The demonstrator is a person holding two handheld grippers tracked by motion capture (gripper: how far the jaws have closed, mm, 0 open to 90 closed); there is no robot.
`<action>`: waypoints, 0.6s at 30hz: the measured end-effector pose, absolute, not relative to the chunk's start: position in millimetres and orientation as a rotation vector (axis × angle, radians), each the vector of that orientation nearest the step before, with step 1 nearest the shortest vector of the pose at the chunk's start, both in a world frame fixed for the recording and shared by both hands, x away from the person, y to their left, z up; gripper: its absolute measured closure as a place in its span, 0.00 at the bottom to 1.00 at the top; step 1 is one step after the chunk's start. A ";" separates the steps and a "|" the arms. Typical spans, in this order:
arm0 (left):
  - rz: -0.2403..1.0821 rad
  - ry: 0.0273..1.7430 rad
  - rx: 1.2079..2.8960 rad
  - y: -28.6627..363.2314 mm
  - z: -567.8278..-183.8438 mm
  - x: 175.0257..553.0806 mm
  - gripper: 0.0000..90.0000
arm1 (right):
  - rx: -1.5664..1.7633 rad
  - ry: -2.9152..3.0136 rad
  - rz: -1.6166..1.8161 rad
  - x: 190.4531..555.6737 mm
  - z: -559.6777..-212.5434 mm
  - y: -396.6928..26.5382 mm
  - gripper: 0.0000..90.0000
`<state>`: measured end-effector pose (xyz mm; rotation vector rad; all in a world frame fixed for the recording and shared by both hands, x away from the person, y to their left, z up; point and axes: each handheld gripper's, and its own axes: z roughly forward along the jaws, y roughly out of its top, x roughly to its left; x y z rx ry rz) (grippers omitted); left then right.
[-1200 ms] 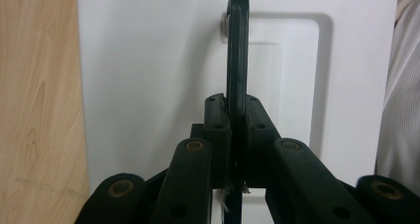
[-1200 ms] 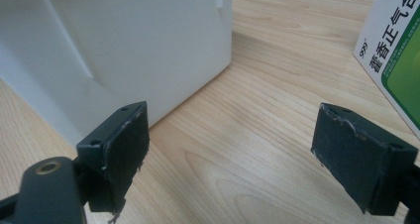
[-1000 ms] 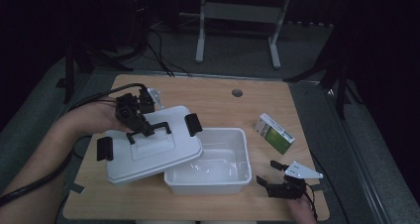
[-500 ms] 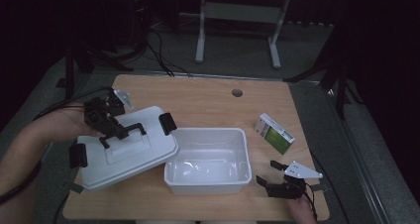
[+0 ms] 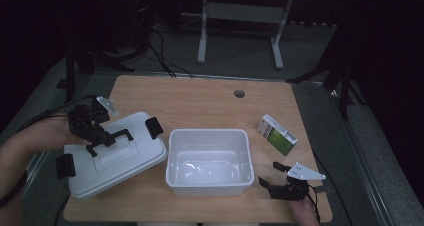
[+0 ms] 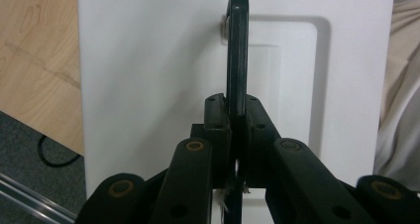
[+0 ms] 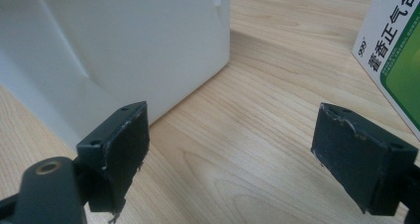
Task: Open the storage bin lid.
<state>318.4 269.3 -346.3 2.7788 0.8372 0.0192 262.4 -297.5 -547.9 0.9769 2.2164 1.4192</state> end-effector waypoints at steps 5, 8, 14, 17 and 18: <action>0.012 0.874 2.770 276.6 -362.9 319.9 0.94 | 0.978 2.216 1.418 262.5 -548.1 -297.8 0.16; 0.003 0.884 2.765 279.6 -373.0 320.9 0.94 | 0.979 2.216 1.417 262.5 -548.0 -297.7 0.16; 0.006 0.889 2.747 282.1 -396.1 323.6 0.94 | 0.978 2.218 1.413 262.7 -548.3 -297.3 0.16; 0.028 0.893 2.749 280.8 -410.3 326.2 0.94 | 0.977 2.220 1.410 262.9 -548.2 -297.0 0.16; 0.028 0.901 2.751 280.8 -413.1 327.2 0.94 | 0.977 2.220 1.409 263.0 -548.3 -297.0 0.16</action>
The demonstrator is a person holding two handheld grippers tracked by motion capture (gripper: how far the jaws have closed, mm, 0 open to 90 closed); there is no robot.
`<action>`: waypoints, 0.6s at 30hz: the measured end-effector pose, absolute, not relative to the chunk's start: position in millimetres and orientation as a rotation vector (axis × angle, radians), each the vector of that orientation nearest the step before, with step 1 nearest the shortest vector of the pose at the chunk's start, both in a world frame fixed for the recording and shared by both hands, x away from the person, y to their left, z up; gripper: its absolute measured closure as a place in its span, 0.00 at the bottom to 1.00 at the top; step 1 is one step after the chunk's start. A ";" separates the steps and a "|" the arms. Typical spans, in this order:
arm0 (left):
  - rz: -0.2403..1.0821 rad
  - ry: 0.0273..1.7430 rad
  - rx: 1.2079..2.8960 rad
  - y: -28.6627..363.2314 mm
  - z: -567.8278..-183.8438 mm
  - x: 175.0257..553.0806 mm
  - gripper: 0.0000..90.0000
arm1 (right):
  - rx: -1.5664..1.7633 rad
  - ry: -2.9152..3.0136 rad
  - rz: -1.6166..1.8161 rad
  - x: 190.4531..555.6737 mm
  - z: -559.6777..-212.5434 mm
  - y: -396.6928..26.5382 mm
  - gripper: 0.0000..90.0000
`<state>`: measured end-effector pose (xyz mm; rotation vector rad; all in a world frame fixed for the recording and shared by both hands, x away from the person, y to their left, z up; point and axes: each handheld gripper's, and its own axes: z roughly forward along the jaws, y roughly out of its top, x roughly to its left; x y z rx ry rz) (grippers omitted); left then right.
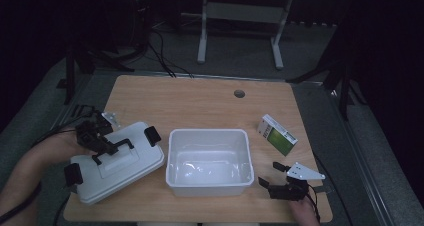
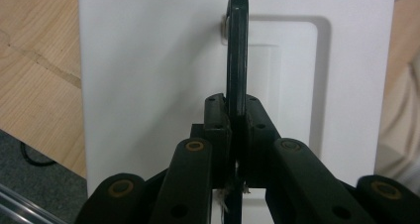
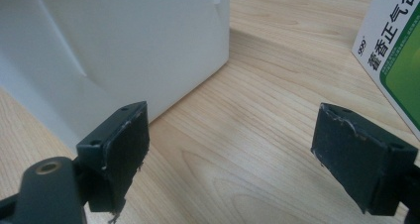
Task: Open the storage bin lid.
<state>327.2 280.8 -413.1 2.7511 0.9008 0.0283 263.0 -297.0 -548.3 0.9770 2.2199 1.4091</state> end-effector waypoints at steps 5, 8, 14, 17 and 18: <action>0.012 0.911 2.752 278.6 -429.2 333.1 0.94 | 0.978 2.217 1.412 263.1 -548.3 -297.3 0.16; 0.022 0.914 2.762 276.1 -436.8 335.9 0.94 | 0.979 2.217 1.414 263.0 -548.4 -297.5 0.16; 0.001 0.925 2.769 271.8 -452.3 341.2 0.94 | 0.980 2.217 1.413 263.0 -548.4 -297.4 0.16; -0.010 0.929 2.769 270.0 -457.2 344.6 0.94 | 0.980 2.216 1.413 263.2 -548.4 -297.5 0.16; -0.015 0.927 2.771 268.7 -458.9 345.4 0.94 | 0.980 2.216 1.414 263.2 -548.4 -297.6 0.16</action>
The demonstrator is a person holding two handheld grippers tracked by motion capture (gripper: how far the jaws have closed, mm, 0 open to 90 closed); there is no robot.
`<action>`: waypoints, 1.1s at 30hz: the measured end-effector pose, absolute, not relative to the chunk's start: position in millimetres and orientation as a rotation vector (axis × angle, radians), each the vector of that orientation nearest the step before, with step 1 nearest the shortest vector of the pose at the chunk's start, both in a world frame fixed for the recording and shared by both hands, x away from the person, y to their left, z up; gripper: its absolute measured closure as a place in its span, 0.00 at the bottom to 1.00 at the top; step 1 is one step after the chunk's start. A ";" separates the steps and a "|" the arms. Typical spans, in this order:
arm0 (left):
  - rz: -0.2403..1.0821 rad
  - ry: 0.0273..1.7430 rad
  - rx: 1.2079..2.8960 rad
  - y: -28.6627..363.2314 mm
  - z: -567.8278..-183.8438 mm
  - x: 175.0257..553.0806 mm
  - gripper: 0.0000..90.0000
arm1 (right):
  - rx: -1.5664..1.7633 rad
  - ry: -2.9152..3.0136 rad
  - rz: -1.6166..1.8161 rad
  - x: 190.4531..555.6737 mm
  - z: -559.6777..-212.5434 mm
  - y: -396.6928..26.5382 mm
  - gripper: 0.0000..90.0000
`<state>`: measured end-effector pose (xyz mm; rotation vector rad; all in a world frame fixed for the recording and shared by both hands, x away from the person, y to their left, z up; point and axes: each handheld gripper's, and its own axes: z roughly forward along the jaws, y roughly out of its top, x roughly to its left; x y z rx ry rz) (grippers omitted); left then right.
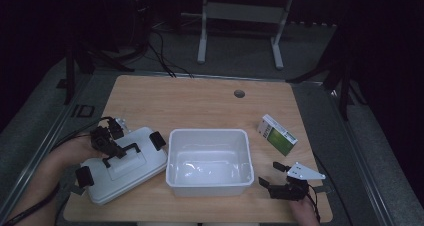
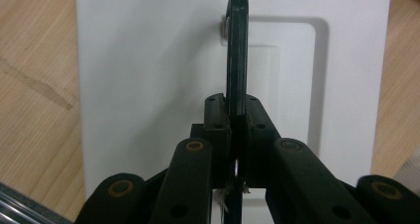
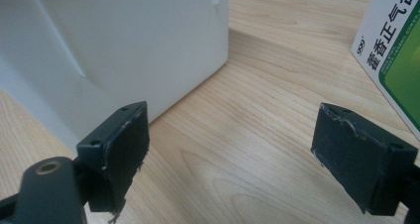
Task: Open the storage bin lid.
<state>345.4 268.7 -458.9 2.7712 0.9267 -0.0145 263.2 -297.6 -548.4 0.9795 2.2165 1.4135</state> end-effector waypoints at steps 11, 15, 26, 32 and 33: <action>-0.031 0.928 2.795 260.6 -473.4 353.6 0.93 | 0.979 2.217 1.416 263.0 -548.2 -297.8 0.16; -0.042 0.927 2.793 259.5 -477.7 354.6 0.93 | 0.980 2.217 1.419 263.0 -548.1 -298.1 0.16; 0.033 0.976 2.778 262.2 -478.1 357.0 0.68 | 0.976 2.215 1.415 262.9 -547.7 -298.1 0.16; 0.043 1.002 2.757 264.2 -476.5 357.3 0.51 | 0.977 2.214 1.412 262.6 -548.1 -299.1 0.16; 0.031 1.009 2.753 264.6 -476.7 357.5 0.51 | 0.979 2.211 1.415 262.5 -548.0 -299.7 0.16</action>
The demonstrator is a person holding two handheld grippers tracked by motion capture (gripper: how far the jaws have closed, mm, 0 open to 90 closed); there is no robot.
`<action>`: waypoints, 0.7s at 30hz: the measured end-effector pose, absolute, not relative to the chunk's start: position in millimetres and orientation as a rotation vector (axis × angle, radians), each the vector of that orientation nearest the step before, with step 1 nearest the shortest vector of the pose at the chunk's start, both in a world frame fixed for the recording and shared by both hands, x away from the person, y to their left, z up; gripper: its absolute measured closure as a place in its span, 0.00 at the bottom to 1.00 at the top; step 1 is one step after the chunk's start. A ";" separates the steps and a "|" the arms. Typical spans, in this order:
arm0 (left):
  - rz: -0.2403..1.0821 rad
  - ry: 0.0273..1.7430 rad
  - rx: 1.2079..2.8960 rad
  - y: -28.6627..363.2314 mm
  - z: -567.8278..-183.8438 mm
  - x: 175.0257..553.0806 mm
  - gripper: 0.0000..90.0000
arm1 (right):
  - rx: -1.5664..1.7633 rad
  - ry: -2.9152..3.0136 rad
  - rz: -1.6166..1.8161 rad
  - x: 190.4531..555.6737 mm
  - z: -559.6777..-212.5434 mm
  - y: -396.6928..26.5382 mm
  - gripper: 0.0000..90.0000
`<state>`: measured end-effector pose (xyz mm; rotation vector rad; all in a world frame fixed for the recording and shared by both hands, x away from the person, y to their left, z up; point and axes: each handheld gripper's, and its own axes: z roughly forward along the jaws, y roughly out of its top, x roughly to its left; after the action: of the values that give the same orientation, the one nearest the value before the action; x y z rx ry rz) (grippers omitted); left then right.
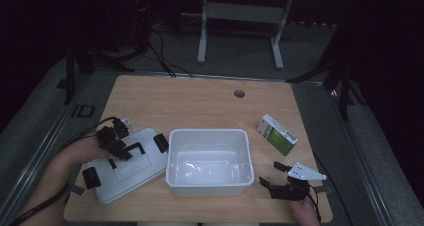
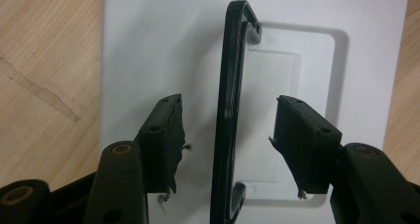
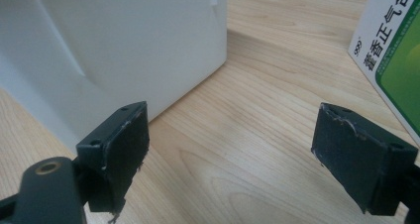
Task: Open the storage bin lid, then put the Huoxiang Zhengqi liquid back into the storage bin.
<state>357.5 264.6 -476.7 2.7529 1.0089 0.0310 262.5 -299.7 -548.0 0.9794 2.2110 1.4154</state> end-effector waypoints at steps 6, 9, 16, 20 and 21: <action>0.012 1.012 2.747 264.2 -475.7 357.5 0.44 | 0.999 2.193 1.451 262.7 -546.2 -304.2 0.15; -0.006 1.002 2.748 263.9 -475.2 357.2 0.41 | 1.011 2.191 1.446 262.0 -546.1 -306.8 0.16; 0.018 0.993 2.737 263.0 -471.2 356.1 0.40 | 1.100 2.156 1.451 260.2 -538.6 -318.1 0.15; 0.020 0.987 2.740 263.8 -468.5 355.1 0.40 | 1.087 2.122 1.455 258.9 -530.8 -324.2 0.12; 0.020 0.988 2.736 264.0 -467.8 354.8 0.40 | 1.086 2.114 1.464 258.4 -528.6 -326.1 0.12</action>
<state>354.8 264.0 -467.8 2.7356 0.9883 0.0204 258.4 -326.1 -528.6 1.0858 2.1136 1.4636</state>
